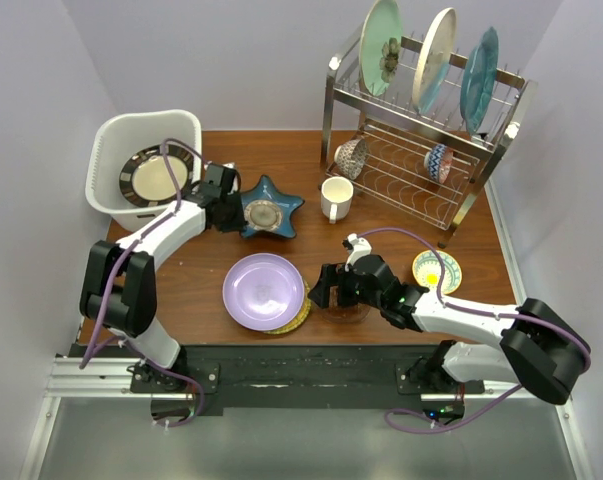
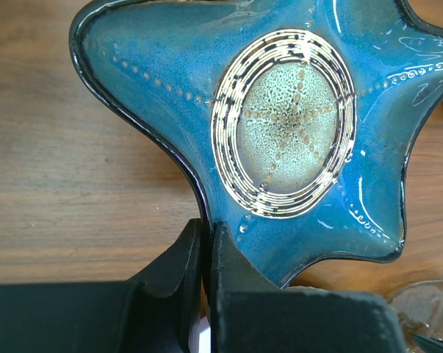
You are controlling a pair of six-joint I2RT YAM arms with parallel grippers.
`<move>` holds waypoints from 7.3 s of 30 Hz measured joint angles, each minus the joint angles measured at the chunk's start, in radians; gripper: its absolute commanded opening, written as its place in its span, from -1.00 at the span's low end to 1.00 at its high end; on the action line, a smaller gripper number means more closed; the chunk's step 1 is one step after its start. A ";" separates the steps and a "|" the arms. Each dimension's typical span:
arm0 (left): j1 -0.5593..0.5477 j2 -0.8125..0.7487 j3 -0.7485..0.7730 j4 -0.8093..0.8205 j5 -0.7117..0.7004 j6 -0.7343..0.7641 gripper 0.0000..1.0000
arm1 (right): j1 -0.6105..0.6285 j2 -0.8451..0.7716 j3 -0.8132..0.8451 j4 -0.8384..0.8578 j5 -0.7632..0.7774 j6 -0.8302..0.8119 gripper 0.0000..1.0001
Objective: Place the plates into the plastic bin on the countertop
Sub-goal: Pick up the plate at the center of the board, then place the plate in the plastic bin.
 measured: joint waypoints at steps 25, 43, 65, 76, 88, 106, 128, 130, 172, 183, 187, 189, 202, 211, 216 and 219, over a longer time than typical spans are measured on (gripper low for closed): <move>0.000 -0.163 0.037 -0.080 0.013 0.014 -1.00 | 0.000 -0.001 0.000 0.000 0.000 0.000 0.91; 0.000 -0.206 0.097 -0.153 0.010 0.025 -1.00 | 0.000 -0.012 0.000 -0.007 0.000 0.001 0.92; 0.097 -0.220 0.181 -0.220 0.003 0.074 -1.00 | 0.000 -0.014 0.000 -0.008 0.000 0.008 0.92; 0.230 -0.247 0.185 -0.235 0.058 0.093 -1.00 | 0.000 -0.014 0.000 -0.008 0.000 0.008 0.91; 0.261 -0.247 0.199 -0.237 0.073 0.101 -1.00 | 0.000 -0.014 0.000 -0.008 0.000 0.008 0.92; 0.541 -0.246 0.192 -0.203 0.252 0.092 -1.00 | 0.000 -0.013 0.000 -0.008 0.000 0.007 0.92; 0.781 -0.193 0.064 -0.043 0.410 -0.018 -1.00 | 0.000 0.006 0.000 -0.008 -0.001 0.007 0.92; 0.791 -0.181 0.059 -0.033 0.412 -0.032 -1.00 | 0.000 0.008 0.000 -0.009 -0.001 0.007 0.92; 0.772 0.136 0.178 0.139 0.311 -0.090 -0.74 | 0.000 0.048 0.000 -0.013 -0.001 0.006 0.92; 0.734 0.183 0.220 0.124 0.295 -0.072 -0.39 | 0.000 0.063 0.002 -0.015 -0.001 0.006 0.92; 0.727 0.183 0.245 0.126 0.304 -0.054 0.00 | 0.000 0.063 0.002 -0.015 -0.001 0.006 0.93; 0.719 0.183 0.250 0.129 0.302 -0.047 0.11 | 0.000 0.063 0.002 -0.015 -0.001 0.006 0.92; 0.702 0.096 0.250 0.142 0.304 -0.005 0.49 | 0.000 0.062 0.002 -0.016 0.000 0.006 0.93; 0.697 -0.042 0.198 0.175 0.327 -0.005 0.70 | 0.000 0.058 0.002 -0.016 0.000 0.006 0.93; 0.674 -0.159 0.165 0.176 0.346 -0.005 0.91 | 0.000 0.049 0.002 -0.017 0.000 0.007 0.92; 0.648 -0.245 0.143 0.178 0.365 -0.004 0.97 | 0.000 0.043 0.002 -0.017 0.000 0.007 0.92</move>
